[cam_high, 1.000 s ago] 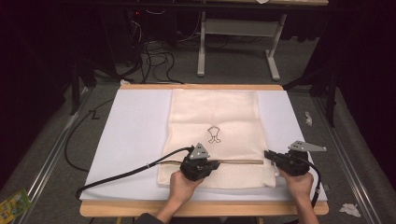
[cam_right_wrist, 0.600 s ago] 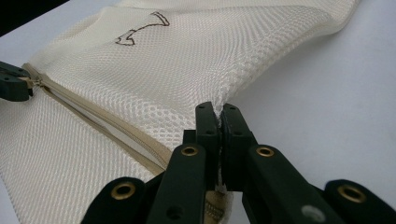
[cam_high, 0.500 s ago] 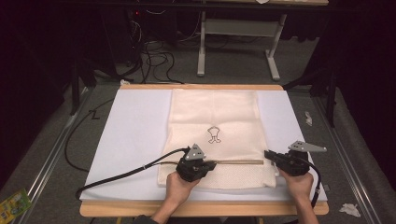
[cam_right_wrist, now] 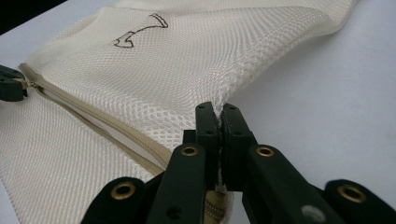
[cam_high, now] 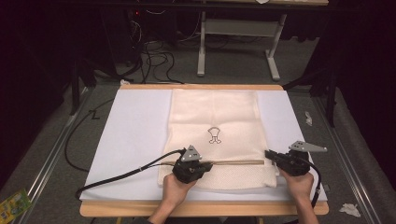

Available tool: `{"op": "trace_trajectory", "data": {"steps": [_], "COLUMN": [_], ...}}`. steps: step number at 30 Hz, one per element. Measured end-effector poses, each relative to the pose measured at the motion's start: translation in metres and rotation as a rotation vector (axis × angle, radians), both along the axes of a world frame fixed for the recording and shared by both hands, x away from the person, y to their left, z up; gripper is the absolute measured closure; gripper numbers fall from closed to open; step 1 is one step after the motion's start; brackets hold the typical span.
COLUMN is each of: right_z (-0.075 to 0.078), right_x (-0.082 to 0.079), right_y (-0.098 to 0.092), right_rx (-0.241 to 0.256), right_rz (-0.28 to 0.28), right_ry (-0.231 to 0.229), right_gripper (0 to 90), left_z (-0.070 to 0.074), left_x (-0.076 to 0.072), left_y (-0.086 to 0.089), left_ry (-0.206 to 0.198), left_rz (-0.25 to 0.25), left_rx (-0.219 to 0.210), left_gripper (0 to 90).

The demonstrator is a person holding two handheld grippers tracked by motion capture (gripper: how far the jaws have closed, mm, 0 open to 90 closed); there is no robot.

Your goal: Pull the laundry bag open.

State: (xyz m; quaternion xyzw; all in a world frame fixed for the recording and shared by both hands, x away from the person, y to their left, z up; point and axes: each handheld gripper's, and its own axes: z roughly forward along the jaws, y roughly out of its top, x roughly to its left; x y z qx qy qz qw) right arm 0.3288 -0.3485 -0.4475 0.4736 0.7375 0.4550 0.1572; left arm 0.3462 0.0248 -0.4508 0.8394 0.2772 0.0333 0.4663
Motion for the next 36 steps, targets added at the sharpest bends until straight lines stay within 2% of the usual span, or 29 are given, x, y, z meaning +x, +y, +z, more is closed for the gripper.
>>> {"op": "trace_trajectory", "data": {"steps": [2, 13, 17, 24, 36], "right_z": [0.000, 0.000, 0.000, 0.001, 0.004], "right_x": [0.000, 0.000, 0.000, 0.000, 0.000], "right_y": [0.000, 0.000, 0.000, 0.001, 0.001], "right_rx": [0.002, -0.005, -0.003, -0.001, -0.004], "right_rz": [0.000, 0.003, 0.000, -0.001, -0.001], "right_ry": [-0.002, -0.005, -0.003, 0.005, -0.009], "right_gripper": [88.5, 88.5, 88.5, 88.5, 88.5], "left_z": [0.000, 0.003, 0.003, 0.005, 0.005], "left_x": [0.001, -0.001, 0.000, 0.000, -0.002], "left_y": [0.002, 0.006, 0.009, 0.011, 0.012], "left_ry": [0.004, -0.012, -0.004, -0.007, -0.011], "left_rz": [0.004, 0.013, 0.016, 0.016, 0.018], "left_rx": [-0.009, -0.004, -0.015, -0.014, -0.002], "left_gripper": [86.7, 86.8, 86.8, 86.8, 86.8]}}
